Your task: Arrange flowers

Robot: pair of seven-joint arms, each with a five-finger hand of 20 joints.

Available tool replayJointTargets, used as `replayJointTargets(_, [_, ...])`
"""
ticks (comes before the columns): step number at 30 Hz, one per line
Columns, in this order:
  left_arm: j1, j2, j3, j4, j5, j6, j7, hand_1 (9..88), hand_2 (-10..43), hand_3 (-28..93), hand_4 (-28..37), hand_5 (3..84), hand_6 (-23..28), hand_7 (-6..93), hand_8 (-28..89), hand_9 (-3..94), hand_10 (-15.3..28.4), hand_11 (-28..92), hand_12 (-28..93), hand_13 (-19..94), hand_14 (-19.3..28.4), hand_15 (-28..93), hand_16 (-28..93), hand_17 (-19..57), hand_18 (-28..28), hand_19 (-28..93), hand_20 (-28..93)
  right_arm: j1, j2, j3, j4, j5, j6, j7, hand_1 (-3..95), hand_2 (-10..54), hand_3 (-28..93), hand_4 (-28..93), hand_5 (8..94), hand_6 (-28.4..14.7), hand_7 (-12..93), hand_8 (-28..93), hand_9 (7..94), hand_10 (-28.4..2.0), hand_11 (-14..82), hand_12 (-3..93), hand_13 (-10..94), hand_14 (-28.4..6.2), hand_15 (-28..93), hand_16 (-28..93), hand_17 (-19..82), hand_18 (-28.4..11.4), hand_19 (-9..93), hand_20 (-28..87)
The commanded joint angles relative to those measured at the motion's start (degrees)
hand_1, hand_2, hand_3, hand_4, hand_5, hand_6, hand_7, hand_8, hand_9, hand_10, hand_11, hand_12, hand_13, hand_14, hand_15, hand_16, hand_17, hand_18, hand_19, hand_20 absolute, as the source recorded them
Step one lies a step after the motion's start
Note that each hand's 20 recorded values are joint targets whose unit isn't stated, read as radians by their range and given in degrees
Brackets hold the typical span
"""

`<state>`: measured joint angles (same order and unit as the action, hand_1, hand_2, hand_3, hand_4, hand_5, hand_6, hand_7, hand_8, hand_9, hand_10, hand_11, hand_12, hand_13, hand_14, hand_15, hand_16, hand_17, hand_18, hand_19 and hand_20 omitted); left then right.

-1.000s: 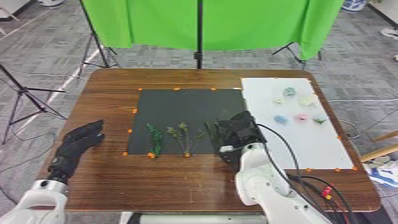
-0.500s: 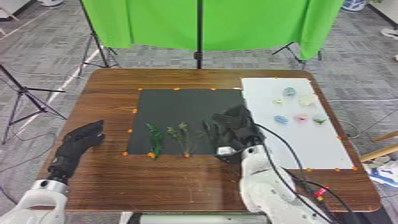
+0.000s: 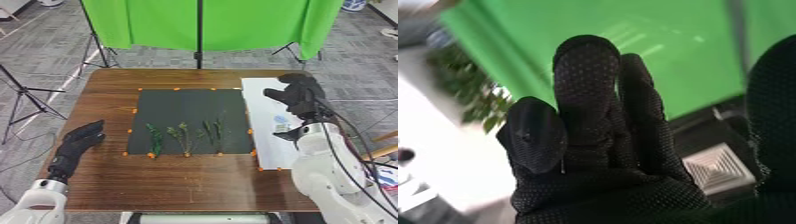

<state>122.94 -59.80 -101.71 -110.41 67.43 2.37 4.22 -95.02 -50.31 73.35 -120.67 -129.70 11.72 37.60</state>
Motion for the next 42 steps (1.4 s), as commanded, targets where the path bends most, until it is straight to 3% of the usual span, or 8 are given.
replayJointTargets(1, [0.64,-0.47,-0.22,-0.13,0.29,-0.35,-0.38,35.5,-3.3,63,-13.9,40.0,5.1,11.6,-6,33.7,11.7,17,11,33,16.6,19,-1,11.1,14.4,17,22,0.68,4.52,-0.51,6.73,4.25,-7.61,1.14,24.9,-9.5,61,-10,51.8,-3.2,8,-5,59.2,-20.4,10.5,21.9,74,-11.8,60,34,52,-19.1,93,48])
replayJointTargets(8, [-0.2,-0.71,0.39,0.2,0.8,-1.2,-0.42,35.6,-3.1,63,-14.0,40.3,5.1,11.6,-6,34.6,12.0,17,11,34,16.8,19,-1,11.2,14.4,17,22,7.11,4.32,-8.43,13.46,2.42,-6.03,2.13,28.4,-9.5,62,-10,51.5,-2.7,8,-5,62.8,-19.5,13.2,22.2,77,-9.8,61,33,54,-18.1,93,48])
replayJointTargets(14, [0.4,-0.92,-0.13,-0.05,0.74,-0.84,-0.31,35.6,-3.1,63,-14.0,40.5,5.1,11.6,-6,35.3,12.3,17,11,34,16.9,19,-1,11.2,14.3,17,22,9.64,3.79,-12.55,16.64,0.15,-4.96,3.47,31.1,-9.5,63,-10,52.4,-2.1,10,-6,65.1,-18.5,14.5,21.9,80,-8.0,61,33,56,-17.1,93,49])
replayJointTargets(25, [0.55,-1.1,-0.25,-0.09,0.72,-0.91,-0.38,35.6,-3.0,63,-14.0,40.8,5.2,11.4,-6,35.7,12.4,17,11,34,17.0,19,-1,11.2,14.4,17,22,12.0,3.26,-18.17,21.72,-7.62,-3.88,5.68,44.1,-9.5,64,-14,63.4,-0.7,15,-8,77.8,-14.0,21.8,21.6,90,-2.3,56,34,64,-12.7,93,51])
replayJointTargets(30, [0.83,-1.15,-0.51,-0.25,0.67,-0.81,-0.41,35.8,-3.0,63,-14.0,40.8,5.2,11.5,-6,35.7,12.5,17,11,34,17.0,19,-1,11.2,14.3,17,22,12.95,3.49,-20.45,23.75,-8.41,0.6,3.98,59.4,-9.5,52,-14,73.0,0.0,18,7,89.3,-10.1,11.2,37.5,93,-0.9,56,36,66,-11.8,93,52])
replayJointTargets(33, [0.77,-1.14,-0.63,-0.22,0.62,-0.83,-0.34,35.8,-3.0,63,-14.0,40.8,5.3,11.5,-6,35.7,12.5,17,11,34,17.1,19,-1,11.2,14.3,17,22,13.77,3.81,-21.86,24.82,-9.59,3.96,3.05,62.2,-9.5,53,-15,78.5,0.3,20,9,92.7,-8.4,10.1,41.1,94,-0.1,57,36,67,-12.3,93,55])
replayJointTargets(39, [1.3,-0.48,-1.05,-0.65,0.22,0.14,0.59,35.8,-2.9,63,-13.9,41.0,5.3,11.6,-6,35.9,12.5,17,11,34,17.2,19,-1,11.2,14.3,17,22,15.22,5.26,-20.23,21.91,-9.78,6.58,1.75,63.1,-9.5,55,-16,81.6,-0.1,22,10,93.7,-7.3,14.8,41.4,94,0.2,61,35,69,-12.4,93,57])
replayJointTargets(42, [1.95,0.77,-2.02,-1.01,-1.21,1.39,1.99,35.8,-2.8,63,-14.0,41.5,5.4,11.7,-6,36.8,12.7,18,11,34,17.4,20,-1,11.3,14.3,17,22,17.41,6.75,-19.16,18.11,-8.79,6.96,0.65,63.3,-9.5,56,-17,81.9,-0.3,22,10,93.7,-7.5,15.0,41.7,94,0.3,61,34,69,-12.1,93,57])
